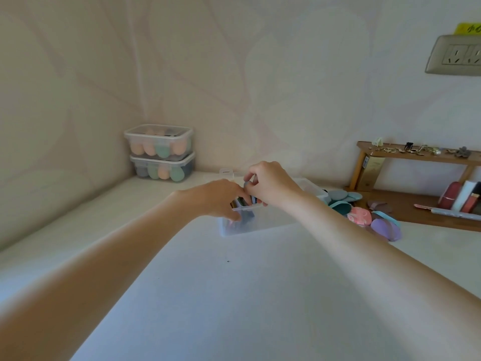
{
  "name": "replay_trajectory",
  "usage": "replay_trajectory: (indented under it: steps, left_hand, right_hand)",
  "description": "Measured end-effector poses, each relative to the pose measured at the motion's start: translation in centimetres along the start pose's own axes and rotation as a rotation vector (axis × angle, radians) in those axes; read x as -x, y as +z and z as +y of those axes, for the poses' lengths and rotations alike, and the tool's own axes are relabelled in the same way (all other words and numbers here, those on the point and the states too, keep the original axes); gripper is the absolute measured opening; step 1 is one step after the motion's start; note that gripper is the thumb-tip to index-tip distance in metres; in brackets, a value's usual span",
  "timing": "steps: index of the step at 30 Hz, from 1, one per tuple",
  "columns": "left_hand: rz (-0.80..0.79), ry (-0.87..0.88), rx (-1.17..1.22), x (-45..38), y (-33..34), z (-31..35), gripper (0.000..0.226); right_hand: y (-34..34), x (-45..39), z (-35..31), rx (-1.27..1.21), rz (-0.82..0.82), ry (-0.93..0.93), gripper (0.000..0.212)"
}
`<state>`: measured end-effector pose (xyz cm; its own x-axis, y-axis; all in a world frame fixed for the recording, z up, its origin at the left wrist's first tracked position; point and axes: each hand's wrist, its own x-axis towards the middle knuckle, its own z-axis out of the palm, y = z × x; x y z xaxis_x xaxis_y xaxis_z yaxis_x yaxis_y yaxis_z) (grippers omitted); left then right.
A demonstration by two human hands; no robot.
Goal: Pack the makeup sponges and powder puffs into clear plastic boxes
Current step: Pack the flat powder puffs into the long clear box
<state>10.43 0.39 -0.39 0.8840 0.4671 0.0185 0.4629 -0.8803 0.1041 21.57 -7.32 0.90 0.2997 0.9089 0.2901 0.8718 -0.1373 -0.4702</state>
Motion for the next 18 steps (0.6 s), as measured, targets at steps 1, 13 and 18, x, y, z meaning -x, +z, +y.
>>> replay_trajectory:
  steps: [1, 13, 18]
  left_hand:
    - [0.002, -0.007, 0.017, 0.0, 0.0, -0.1, 0.044]
    - [0.071, -0.073, 0.217, 0.9, 0.2, -1.5, 0.045]
    - [0.118, -0.078, 0.183, 1.3, 0.5, -1.7, 0.047]
  right_hand:
    - [-0.1, -0.2, -0.1, 0.013, -0.023, 0.006, 0.022]
    - [0.8, -1.7, -0.7, 0.169, -0.333, 0.096, 0.021]
    - [1.3, -2.0, -1.1, 0.262, -0.373, 0.081, 0.019]
